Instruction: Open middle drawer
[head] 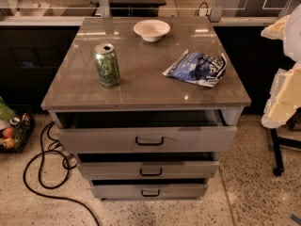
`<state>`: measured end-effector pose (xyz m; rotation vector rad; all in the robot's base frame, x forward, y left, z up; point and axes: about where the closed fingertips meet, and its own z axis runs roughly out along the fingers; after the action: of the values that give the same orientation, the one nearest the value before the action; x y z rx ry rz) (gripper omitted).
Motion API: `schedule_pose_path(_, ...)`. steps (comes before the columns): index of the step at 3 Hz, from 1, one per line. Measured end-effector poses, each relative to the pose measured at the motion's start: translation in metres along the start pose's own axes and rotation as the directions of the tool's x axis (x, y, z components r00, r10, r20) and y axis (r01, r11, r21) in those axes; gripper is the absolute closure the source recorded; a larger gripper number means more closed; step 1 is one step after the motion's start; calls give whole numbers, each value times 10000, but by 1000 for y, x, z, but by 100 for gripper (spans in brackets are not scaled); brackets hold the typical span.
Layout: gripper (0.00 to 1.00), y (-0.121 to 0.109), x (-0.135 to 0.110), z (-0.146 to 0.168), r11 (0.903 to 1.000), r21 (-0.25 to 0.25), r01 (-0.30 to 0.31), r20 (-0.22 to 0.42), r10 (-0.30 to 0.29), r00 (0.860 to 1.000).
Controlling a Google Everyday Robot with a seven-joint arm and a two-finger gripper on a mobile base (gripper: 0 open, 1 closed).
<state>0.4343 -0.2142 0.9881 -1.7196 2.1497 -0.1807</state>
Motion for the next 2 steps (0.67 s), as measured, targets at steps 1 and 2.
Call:
schedule_pose_path(1,0,11,6,12,9980,248,574,95,-576,9983)
schedule_pose_path(2,0,35,10,34,9870,357,1569,331,-1580,9869)
